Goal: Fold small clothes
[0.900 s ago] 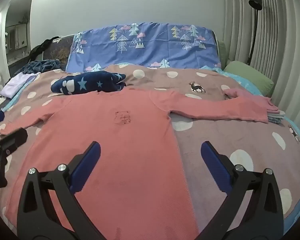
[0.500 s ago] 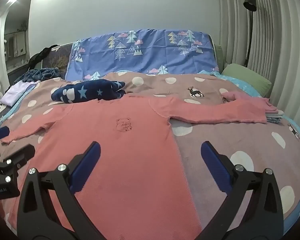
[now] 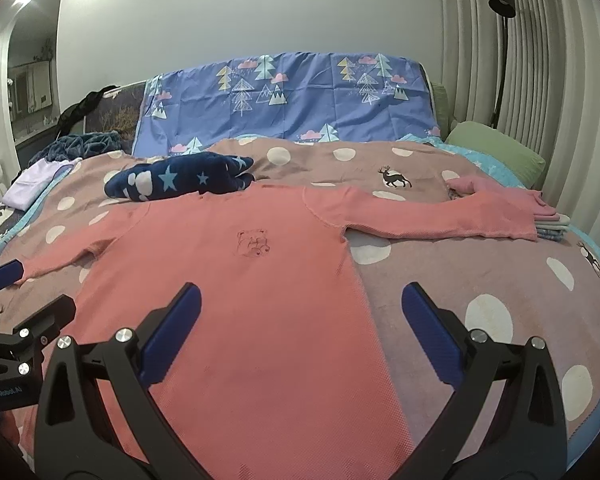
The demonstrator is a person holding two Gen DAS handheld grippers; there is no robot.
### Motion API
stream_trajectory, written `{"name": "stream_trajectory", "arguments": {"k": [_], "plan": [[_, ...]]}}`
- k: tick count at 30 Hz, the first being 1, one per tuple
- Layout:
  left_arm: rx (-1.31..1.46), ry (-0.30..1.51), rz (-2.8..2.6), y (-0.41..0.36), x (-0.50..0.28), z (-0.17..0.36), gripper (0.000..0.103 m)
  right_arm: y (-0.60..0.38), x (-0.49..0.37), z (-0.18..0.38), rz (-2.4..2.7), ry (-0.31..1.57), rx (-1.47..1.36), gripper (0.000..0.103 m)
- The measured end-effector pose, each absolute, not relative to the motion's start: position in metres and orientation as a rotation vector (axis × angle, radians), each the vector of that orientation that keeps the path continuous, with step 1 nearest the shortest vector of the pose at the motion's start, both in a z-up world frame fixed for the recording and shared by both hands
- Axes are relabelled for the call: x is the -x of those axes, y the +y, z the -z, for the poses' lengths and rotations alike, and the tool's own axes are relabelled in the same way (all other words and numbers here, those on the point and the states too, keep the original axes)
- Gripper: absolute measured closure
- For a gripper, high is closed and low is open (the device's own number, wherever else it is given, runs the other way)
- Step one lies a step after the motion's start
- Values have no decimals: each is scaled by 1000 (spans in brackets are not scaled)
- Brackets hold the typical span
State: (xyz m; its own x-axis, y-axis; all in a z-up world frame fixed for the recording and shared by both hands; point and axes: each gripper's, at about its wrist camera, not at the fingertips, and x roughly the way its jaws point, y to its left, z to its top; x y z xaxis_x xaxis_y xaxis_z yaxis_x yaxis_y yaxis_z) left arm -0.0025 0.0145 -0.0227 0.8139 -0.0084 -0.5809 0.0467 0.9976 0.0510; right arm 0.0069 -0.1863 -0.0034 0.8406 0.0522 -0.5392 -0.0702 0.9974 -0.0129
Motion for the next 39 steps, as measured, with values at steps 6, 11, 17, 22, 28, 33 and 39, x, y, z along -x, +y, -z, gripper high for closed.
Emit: {"name": "stream_trajectory", "arguments": {"k": [6,11,17,22,28,33,39], "plan": [[-66,631,38,15,3,27,1,-184,-8,8,-68,590,40,2],[-66,634,40,16,4,30,1,-183,-8,9,-72,593,44,2],[-80,640,43,14,6,34,1,-184,-9,11,-75,602,38,2],[-81,647,42,13,4,35,1,-182,-8,13,-83,607,46,2],[-65,651,44,16,2,36,1,-181,-9,15,-87,614,49,2],[-60,654,44,16,2,38,1,-179,-9,17,-94,624,53,2],[-55,657,46,18,2,39,1,-176,-9,18,-104,626,61,2]]}}
